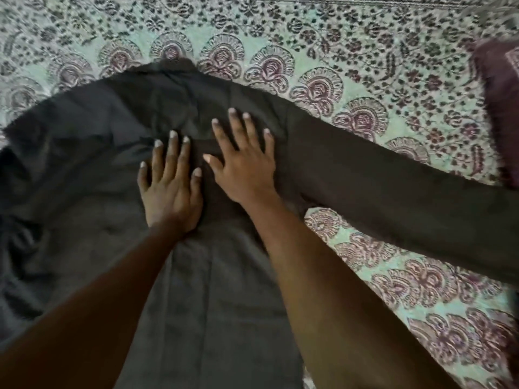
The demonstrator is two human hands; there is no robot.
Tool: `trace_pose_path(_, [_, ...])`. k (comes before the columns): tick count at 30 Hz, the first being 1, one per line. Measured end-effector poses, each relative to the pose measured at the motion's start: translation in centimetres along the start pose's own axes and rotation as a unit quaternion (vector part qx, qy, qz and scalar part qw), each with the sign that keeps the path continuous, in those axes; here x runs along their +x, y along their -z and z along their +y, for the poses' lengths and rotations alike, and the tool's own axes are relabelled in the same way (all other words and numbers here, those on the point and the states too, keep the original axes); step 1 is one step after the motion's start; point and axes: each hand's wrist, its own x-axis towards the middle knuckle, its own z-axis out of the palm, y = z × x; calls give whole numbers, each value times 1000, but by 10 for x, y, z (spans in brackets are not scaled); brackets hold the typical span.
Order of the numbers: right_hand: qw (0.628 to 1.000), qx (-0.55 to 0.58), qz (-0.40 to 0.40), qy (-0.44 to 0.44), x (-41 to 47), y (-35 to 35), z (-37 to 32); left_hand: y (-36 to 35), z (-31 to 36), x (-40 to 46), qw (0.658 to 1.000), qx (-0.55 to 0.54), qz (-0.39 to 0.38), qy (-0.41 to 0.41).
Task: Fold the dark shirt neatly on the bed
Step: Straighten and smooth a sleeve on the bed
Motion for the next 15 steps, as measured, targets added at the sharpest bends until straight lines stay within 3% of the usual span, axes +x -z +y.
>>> trace_pose_path(9, [976, -69, 48, -199, -30, 35, 118, 4, 2, 0, 1000, -6, -10, 1])
trace_pose_path(12, [958, -29, 76, -274, -16, 36, 113, 3, 2, -1, 1000, -3, -12, 4])
trace_pose_path(13, [961, -28, 86, -260, -10, 37, 100, 3, 1, 0, 1000, -5, -14, 5])
trace_pose_path(15, [985, -43, 92, -141, -4, 34, 71, 2, -1, 0, 1000, -7, -14, 2])
